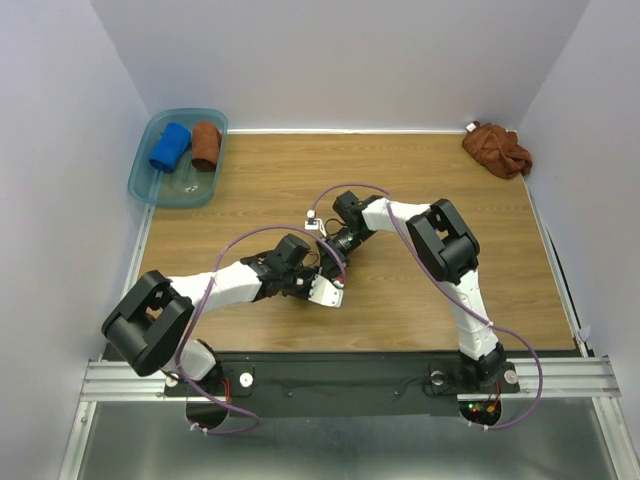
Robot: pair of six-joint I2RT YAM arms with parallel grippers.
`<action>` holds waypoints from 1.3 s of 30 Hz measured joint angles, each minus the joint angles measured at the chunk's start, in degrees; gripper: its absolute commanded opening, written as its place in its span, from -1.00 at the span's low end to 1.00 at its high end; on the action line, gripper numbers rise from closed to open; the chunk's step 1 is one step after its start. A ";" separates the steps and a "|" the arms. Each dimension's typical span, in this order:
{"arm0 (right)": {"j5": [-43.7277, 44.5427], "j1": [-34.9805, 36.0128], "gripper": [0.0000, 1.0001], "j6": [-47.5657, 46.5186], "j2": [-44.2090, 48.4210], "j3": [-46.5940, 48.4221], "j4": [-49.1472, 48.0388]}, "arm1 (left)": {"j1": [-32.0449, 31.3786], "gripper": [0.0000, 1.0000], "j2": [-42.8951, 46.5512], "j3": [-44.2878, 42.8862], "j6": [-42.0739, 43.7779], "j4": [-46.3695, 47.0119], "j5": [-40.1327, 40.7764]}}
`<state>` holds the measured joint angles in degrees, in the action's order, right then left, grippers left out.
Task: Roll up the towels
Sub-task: Place the rolled towel into the container
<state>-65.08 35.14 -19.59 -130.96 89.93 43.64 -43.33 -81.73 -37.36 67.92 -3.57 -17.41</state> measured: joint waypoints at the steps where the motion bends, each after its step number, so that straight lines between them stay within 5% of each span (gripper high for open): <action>1: 0.00 -0.07 -0.08 -0.04 0.00 0.00 0.13 | -0.04 -0.98 0.09 -0.02 0.00 -0.07 0.02; 2: -0.31 -0.22 0.10 -0.15 0.00 0.07 0.48 | -0.07 -1.00 0.15 -0.04 -0.20 -0.15 0.04; 4: -0.42 -0.92 0.89 -0.17 0.00 0.31 1.18 | -0.09 -1.00 0.50 -0.07 -0.83 -0.50 0.07; 5: -1.92 -1.27 0.99 0.09 0.00 0.57 1.79 | -0.09 -1.00 0.85 -0.13 -1.29 -0.94 0.07; 10: -0.76 -6.12 1.00 1.44 3.54 0.68 2.78 | 2.14 -1.00 3.74 -1.53 -6.91 -9.25 -1.55; 14: 1.53 -16.04 1.00 3.13 8.74 0.59 2.56 | 11.54 -1.00 3.63 -8.98 -13.20 -17.92 -4.11; 19: 2.78 -26.16 1.00 4.44 18.78 -2.56 2.19 | 28.70 -1.00 -3.69 -29.64 -21.77 -24.76 -8.28; 24: 2.75 -25.20 1.00 4.37 24.24 -6.54 2.45 | 45.70 -1.00 -15.45 -53.99 -29.46 -27.80 -9.86; 30: 3.13 -24.06 1.00 4.28 24.35 -9.42 2.95 | 57.51 -1.00 -34.62 -85.07 -36.74 -30.40 -7.58; 34: 3.32 -24.17 1.00 3.96 24.33 -9.53 2.89 | 60.83 -1.00 -41.38 -89.35 -40.44 -30.99 -6.58; 39: 3.65 -24.17 1.00 3.34 24.35 -11.10 2.91 | 60.65 -1.00 -44.44 -84.15 -43.91 -30.27 -5.20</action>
<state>-61.43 10.96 -16.25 -106.61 78.83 46.54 17.32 -126.17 -121.51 24.01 -33.85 -22.61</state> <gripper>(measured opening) 0.999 0.368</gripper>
